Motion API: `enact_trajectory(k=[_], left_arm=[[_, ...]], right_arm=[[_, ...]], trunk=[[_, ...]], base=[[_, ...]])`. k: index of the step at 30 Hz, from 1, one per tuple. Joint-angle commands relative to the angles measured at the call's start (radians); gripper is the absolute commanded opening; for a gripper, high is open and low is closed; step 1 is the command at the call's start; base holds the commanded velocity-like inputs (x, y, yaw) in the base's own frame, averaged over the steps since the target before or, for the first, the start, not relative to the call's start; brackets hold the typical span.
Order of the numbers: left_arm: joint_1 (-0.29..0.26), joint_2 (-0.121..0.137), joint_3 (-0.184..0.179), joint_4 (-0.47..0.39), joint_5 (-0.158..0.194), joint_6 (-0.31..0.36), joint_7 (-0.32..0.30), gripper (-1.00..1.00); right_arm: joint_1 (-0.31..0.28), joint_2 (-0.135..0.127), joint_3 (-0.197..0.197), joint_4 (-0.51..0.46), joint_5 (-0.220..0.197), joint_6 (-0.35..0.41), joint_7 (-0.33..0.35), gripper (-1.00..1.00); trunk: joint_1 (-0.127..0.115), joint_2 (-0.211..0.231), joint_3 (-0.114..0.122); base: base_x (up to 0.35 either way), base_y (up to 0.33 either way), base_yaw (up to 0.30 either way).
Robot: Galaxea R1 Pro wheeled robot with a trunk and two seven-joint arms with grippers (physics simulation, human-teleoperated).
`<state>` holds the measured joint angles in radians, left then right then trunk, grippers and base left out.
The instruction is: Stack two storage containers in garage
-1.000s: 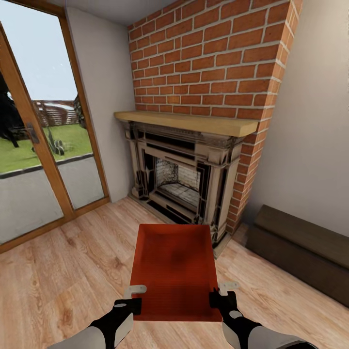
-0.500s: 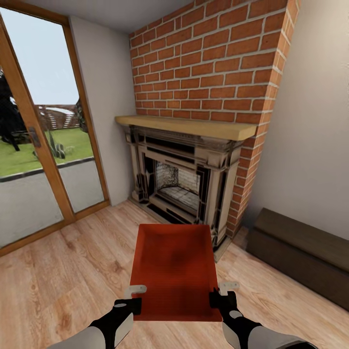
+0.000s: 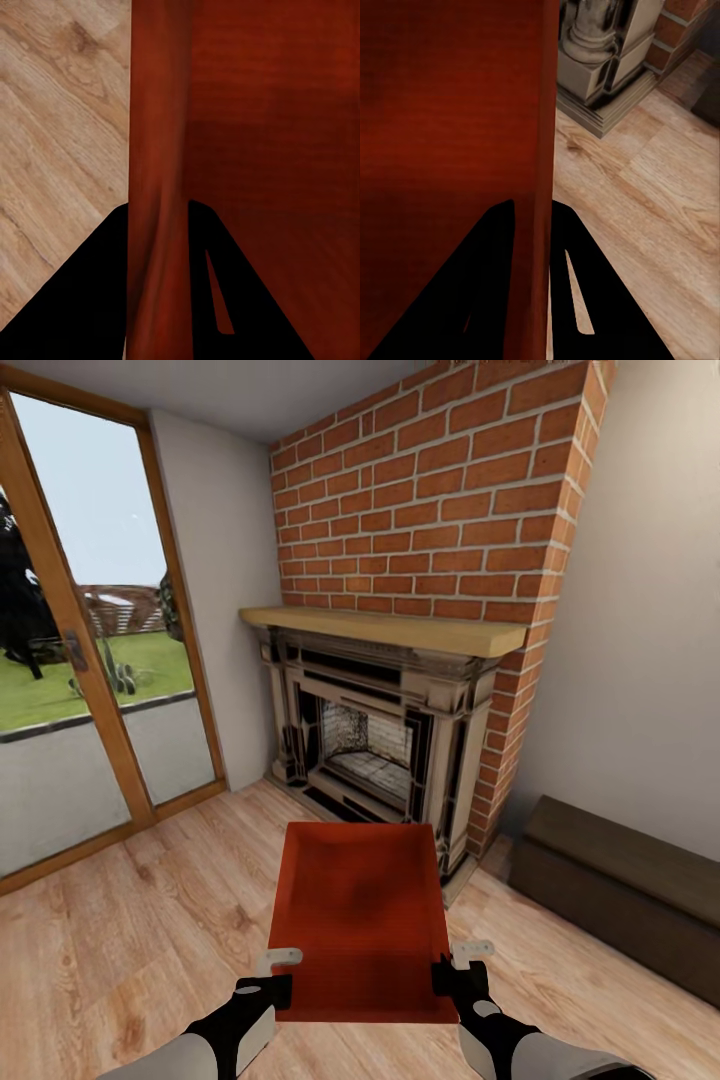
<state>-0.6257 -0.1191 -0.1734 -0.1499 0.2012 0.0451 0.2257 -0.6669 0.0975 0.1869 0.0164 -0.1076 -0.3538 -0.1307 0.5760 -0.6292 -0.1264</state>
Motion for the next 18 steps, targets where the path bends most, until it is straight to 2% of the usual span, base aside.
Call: enact_trajectory(k=[1, 18], left_arm=[[0.000, 0.001, -0.003, 0.000, 0.006, 0.006, 0.012, -1.00], [0.000, 0.001, -0.003, 0.000, 0.006, 0.006, 0.012, -1.00]], right_arm=[[-0.002, -0.001, -0.018, 0.000, -0.028, -0.008, -0.003, -1.00], [-0.002, -0.001, -0.018, 0.000, -0.029, -0.004, -0.003, -1.00]], trunk=[[0.000, -0.001, -0.001], [0.000, -0.001, 0.000]], base=[[0.000, 0.000, 0.000], [0.000, 0.000, 0.000]])
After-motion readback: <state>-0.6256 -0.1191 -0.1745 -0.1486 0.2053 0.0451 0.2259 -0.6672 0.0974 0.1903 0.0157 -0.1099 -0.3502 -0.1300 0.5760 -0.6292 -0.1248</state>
